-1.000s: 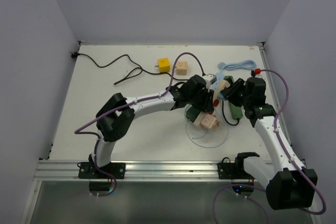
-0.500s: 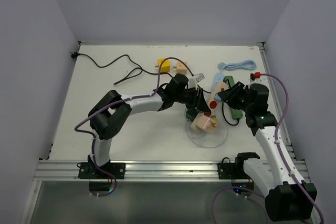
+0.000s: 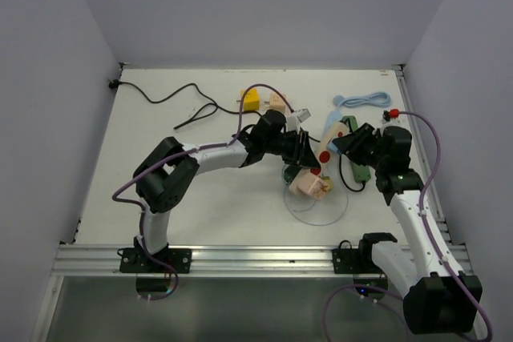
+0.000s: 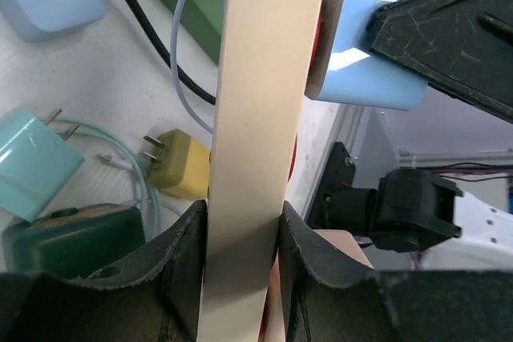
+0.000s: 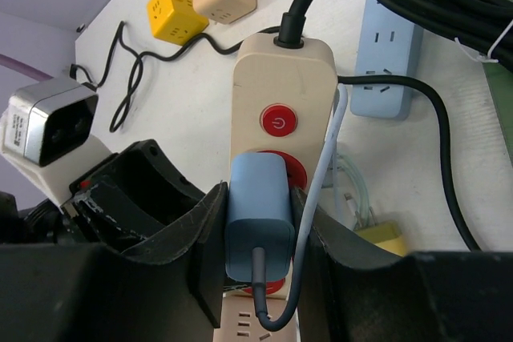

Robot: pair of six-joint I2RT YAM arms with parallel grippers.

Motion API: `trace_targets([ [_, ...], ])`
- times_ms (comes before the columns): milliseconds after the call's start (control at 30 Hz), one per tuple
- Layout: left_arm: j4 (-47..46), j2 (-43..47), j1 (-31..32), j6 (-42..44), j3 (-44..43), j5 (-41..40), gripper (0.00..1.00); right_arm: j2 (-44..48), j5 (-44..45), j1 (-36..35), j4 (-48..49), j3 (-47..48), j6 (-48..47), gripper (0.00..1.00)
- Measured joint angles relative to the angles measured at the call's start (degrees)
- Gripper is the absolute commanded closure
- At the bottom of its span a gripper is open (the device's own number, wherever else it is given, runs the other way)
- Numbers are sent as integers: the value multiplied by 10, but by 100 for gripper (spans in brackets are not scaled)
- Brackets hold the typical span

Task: Pull the plug off the socket

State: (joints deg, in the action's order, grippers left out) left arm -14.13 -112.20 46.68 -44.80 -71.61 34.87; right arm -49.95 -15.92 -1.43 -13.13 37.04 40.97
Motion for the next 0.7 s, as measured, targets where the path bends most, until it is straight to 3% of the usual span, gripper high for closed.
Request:
trace_targets([
  [433, 244, -26, 83, 122, -159, -222, 100, -20, 46, 10, -51, 30, -17, 100],
  [700, 242, -29, 80, 115, -159, -204, 100, -18, 43, 11, -61, 35, -27, 100],
])
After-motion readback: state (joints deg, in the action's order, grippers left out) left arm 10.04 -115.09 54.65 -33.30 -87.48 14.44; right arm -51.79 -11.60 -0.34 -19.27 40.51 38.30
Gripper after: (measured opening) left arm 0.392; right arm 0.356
